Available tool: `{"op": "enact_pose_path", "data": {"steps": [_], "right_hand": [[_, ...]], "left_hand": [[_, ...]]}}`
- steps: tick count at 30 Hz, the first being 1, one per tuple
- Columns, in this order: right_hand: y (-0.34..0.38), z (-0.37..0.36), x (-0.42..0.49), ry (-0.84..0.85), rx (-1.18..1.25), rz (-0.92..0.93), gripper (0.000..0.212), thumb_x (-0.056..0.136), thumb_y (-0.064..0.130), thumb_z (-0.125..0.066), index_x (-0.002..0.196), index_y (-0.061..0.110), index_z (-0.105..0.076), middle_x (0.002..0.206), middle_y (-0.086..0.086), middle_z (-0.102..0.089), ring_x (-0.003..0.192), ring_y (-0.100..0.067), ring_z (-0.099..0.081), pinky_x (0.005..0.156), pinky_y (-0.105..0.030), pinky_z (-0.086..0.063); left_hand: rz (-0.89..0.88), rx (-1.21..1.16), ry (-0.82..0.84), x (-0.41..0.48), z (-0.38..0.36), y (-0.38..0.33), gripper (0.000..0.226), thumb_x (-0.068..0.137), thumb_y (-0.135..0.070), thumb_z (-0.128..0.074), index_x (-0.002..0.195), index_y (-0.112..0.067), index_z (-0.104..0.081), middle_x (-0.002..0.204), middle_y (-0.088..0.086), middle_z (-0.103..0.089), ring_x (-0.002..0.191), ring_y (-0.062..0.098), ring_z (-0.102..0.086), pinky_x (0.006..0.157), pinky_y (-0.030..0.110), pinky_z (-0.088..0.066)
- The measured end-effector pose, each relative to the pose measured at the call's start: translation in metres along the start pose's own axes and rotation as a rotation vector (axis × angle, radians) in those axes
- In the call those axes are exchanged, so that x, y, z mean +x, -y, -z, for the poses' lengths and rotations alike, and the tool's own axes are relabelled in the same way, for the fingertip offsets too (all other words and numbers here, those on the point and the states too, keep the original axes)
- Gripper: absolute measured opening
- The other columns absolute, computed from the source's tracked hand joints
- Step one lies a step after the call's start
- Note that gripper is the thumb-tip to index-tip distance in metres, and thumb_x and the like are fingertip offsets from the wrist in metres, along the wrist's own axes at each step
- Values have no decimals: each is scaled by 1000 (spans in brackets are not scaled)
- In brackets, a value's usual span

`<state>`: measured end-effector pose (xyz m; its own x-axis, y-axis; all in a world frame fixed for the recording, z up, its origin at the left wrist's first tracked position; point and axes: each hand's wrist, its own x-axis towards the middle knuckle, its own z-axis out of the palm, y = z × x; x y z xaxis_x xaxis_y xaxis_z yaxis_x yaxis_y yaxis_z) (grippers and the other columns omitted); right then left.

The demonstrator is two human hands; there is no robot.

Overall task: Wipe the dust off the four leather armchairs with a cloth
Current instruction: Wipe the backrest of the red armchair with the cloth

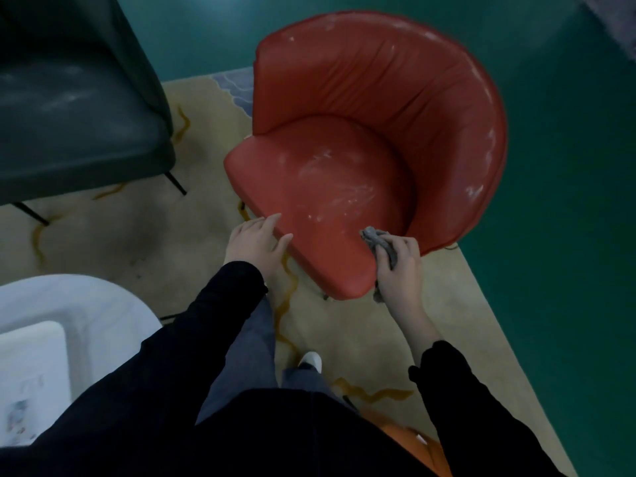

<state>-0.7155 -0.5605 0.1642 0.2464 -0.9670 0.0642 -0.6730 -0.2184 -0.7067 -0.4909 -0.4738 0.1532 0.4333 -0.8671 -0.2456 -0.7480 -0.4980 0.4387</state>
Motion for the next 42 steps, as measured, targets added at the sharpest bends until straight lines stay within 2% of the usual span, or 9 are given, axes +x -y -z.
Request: {"op": "enact_pose_path", "data": {"steps": [3, 6, 11, 17, 25, 29, 33, 42], "right_hand": [[25, -25, 40, -9, -7, 27, 18, 91, 5, -59, 107, 4, -66, 105, -8, -53, 92, 4, -45, 84, 2, -30], [52, -50, 79, -22, -22, 19, 18, 92, 7, -58, 108, 7, -66, 104, -3, -51, 90, -1, -48, 81, -7, -34], [97, -95, 139, -2, -29, -13, 17, 92, 10, -60, 107, 7, -66, 102, -1, -50, 90, -7, -50, 81, -10, -35], [126, -129, 193, -38, -22, -30, 16, 89, 7, -63, 104, 6, -67, 100, 0, -50, 90, -7, -51, 79, 0, -31], [117, -155, 258, -5, -23, -74, 15, 88, 7, -64, 103, 6, -68, 99, 1, -51, 89, -7, -52, 79, 4, -30], [110, -169, 293, 55, 23, -102, 14, 89, 9, -63, 103, 9, -68, 100, 3, -51, 87, 0, -53, 81, -10, -42], [99, -181, 331, 84, 49, -107, 15, 90, 8, -62, 103, 9, -68, 100, 3, -50, 91, 14, -50, 77, 1, -34], [78, -232, 408, 162, 50, -86, 19, 91, 13, -62, 108, 15, -68, 100, 5, -50, 87, -2, -55, 78, -7, -41]], "left_hand": [[-21, -5, -5, 46, 15, 12, 53, 100, -44, -43, 145, -16, -41, 143, 8, -50, 137, 25, -39, 113, 38, -24], [-47, -14, -2, 98, 34, 26, 52, 100, -43, -45, 144, -15, -43, 143, 10, -51, 137, 27, -40, 112, 39, -25], [-99, -18, -20, 181, 69, 51, 51, 99, -43, -46, 142, -15, -47, 144, 6, -50, 134, 25, -43, 111, 40, -30], [-107, -21, -23, 257, 89, 71, 50, 98, -42, -48, 139, -13, -50, 145, 5, -49, 134, 24, -44, 110, 39, -31], [-90, -27, -15, 331, 92, 70, 51, 99, -44, -47, 140, -14, -49, 146, 4, -47, 135, 23, -43, 110, 38, -32], [-61, -38, -35, 369, 94, 63, 51, 98, -43, -48, 140, -14, -49, 146, 4, -47, 133, 23, -44, 109, 38, -32], [-25, -72, -60, 406, 90, 57, 50, 97, -38, -53, 139, -11, -51, 143, 8, -50, 131, 25, -46, 109, 39, -35], [-56, -97, -155, 487, 66, 75, 49, 91, -27, -66, 133, -5, -55, 138, 14, -53, 126, 32, -52, 102, 46, -44]]}}
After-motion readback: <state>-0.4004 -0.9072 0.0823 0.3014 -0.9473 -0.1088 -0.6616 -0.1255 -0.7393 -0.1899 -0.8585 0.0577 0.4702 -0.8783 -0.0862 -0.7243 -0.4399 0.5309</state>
